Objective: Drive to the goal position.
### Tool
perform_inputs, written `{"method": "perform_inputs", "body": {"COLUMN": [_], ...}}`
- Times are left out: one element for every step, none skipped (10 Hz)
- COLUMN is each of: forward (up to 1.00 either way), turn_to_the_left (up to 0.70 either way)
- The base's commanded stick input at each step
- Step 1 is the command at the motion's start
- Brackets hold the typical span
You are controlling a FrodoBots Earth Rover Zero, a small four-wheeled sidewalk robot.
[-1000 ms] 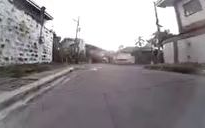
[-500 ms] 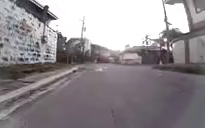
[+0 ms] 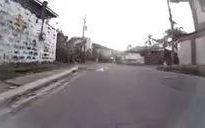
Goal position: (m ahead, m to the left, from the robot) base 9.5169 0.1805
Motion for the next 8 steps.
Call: {"method": "perform_inputs", "body": {"forward": [1.0, 1.0, 1.0, 1.0, 1.0, 1.0, 1.0, 1.0], "turn_to_the_left": [0.0, 0.0, 0.0, 0.0, 0.0, 0.15, 0.4, 0.4]}}
